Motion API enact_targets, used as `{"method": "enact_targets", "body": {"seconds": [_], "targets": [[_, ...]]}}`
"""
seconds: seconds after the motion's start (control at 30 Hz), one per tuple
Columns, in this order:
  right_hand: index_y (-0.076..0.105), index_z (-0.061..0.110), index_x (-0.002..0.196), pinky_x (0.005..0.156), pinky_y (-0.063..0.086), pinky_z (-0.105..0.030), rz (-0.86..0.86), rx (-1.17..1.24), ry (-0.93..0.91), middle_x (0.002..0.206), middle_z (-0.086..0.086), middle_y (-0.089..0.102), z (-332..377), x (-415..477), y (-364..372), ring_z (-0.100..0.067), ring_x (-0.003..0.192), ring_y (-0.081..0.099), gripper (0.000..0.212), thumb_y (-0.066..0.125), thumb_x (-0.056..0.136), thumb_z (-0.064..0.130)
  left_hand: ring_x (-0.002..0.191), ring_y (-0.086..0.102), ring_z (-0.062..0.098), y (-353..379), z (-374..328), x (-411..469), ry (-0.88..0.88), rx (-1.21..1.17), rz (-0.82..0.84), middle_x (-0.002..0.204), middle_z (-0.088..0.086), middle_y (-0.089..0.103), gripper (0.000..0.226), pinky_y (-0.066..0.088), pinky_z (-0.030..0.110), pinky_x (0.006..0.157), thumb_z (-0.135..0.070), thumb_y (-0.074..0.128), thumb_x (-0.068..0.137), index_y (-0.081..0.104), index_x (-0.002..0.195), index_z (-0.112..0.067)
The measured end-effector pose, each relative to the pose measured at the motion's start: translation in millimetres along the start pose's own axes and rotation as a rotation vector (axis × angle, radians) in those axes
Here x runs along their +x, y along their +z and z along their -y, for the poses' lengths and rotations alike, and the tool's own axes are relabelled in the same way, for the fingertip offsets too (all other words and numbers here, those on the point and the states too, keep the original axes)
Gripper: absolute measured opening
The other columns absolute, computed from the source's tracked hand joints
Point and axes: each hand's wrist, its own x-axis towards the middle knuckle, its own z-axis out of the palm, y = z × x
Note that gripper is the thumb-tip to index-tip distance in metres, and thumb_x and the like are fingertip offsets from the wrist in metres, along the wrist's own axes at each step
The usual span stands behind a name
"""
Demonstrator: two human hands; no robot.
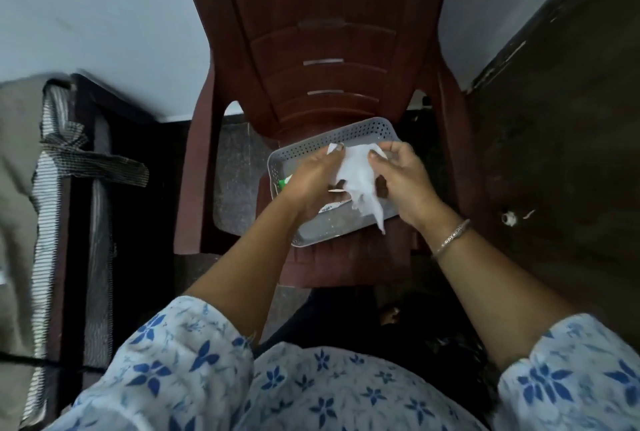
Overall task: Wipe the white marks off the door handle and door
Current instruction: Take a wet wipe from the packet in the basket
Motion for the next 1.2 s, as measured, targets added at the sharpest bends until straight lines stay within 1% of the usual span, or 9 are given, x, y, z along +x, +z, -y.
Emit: {"method": "enact_targets", "body": {"seconds": [0.13, 0.27, 0.47, 0.57, 0.67, 0.77, 0.93, 1.07, 1.2], "targets": [[0.048, 0.012, 0.118, 0.084, 0.054, -0.037, -0.101, -0.112, -0.147, 0.114, -0.012, 0.062, 19, -38, -21, -0.022, 0.101, 0.063, 0.034, 0.064, 0.087, 0.015, 0.069, 0.064, 0.017, 32, -20, -27, -0.002, -0.006, 0.196, 0.077, -0.001, 0.069, 0.022, 0.055, 0.039, 0.071, -0.036, 0.048, 0.092, 0.063, 0.093, -0.021], [0.059, 0.016, 0.105, 0.074, 0.055, -0.025, -0.241, 0.059, -0.163, 0.11, -0.01, 0.066, 34, -77, -58, -0.014, 0.093, 0.066, 0.018, 0.064, 0.087, 0.014, 0.087, 0.066, 0.027, 70, -35, -46, -0.02, 0.039, 0.426, 0.097, 0.007, 0.067, 0.025, 0.053, 0.049, 0.085, -0.028, 0.051, 0.091, 0.058, 0.112, -0.016], [0.06, 0.022, 0.106, 0.078, 0.056, -0.035, -0.414, 0.18, -0.269, 0.109, -0.009, 0.066, 46, -146, -125, -0.02, 0.097, 0.065, 0.042, 0.057, 0.081, -0.012, 0.069, 0.069, 0.018, 143, -50, -71, -0.026, 0.165, 0.639, 0.089, 0.004, 0.068, 0.024, 0.058, 0.037, 0.073, -0.016, 0.051, 0.091, 0.052, 0.112, -0.026], [0.062, 0.026, 0.101, 0.068, 0.059, -0.035, -0.508, 0.328, -0.293, 0.11, -0.006, 0.066, 49, -177, -151, -0.018, 0.094, 0.066, 0.043, 0.054, 0.082, -0.013, 0.087, 0.066, 0.021, 179, -54, -85, 0.001, 0.218, 0.825, 0.103, 0.003, 0.066, 0.037, 0.052, 0.041, 0.088, -0.011, 0.058, 0.086, 0.051, 0.118, -0.03], [0.066, 0.02, 0.097, 0.06, 0.058, -0.031, -0.666, 0.455, -0.282, 0.106, -0.007, 0.067, 50, -204, -175, -0.018, 0.091, 0.067, 0.028, 0.057, 0.086, -0.005, 0.1, 0.063, 0.014, 217, -52, -105, 0.131, 0.295, 1.085, 0.109, -0.004, 0.066, 0.054, 0.055, 0.031, 0.082, 0.002, 0.063, 0.076, 0.054, 0.119, -0.03], [0.068, 0.018, 0.1, 0.066, 0.057, -0.032, -0.74, 0.671, -0.218, 0.103, -0.01, 0.07, 50, -231, -199, -0.022, 0.09, 0.07, 0.02, 0.057, 0.089, 0.005, 0.105, 0.062, 0.02, 252, -41, -123, 0.231, 0.508, 0.955, 0.116, 0.007, 0.061, 0.086, 0.054, 0.037, 0.086, 0.003, 0.075, 0.064, 0.031, 0.134, -0.018], [0.055, 0.01, 0.118, 0.061, 0.057, -0.027, -0.708, 0.823, -0.308, 0.091, -0.011, 0.073, 44, -284, -229, -0.02, 0.077, 0.072, 0.044, 0.051, 0.081, -0.014, 0.083, 0.064, 0.021, 296, -31, -143, 0.342, 0.52, 0.862, 0.086, 0.024, 0.063, 0.081, 0.051, 0.034, 0.087, -0.002, 0.062, 0.081, 0.018, 0.139, -0.036], [0.05, 0.005, 0.12, 0.062, 0.056, -0.022, -0.811, 0.814, -0.351, 0.097, -0.014, 0.065, 39, -310, -240, -0.013, 0.07, 0.07, 0.044, 0.051, 0.082, -0.017, 0.07, 0.064, 0.012, 321, -30, -166, 0.367, 0.572, 1.046, 0.078, 0.008, 0.067, 0.039, 0.054, 0.025, 0.069, 0.006, 0.054, 0.083, 0.059, 0.105, -0.026], [0.064, 0.004, 0.096, 0.055, 0.053, -0.021, -0.995, 0.906, -0.375, 0.076, -0.015, 0.066, 32, -303, -227, -0.015, 0.058, 0.065, 0.025, 0.062, 0.078, -0.012, 0.049, 0.053, 0.01, 343, -6, -196, 0.064, 0.348, 0.846, 0.073, 0.009, 0.062, 0.02, 0.045, 0.018, 0.045, 0.007, 0.046, 0.085, 0.063, 0.086, -0.003]]}}
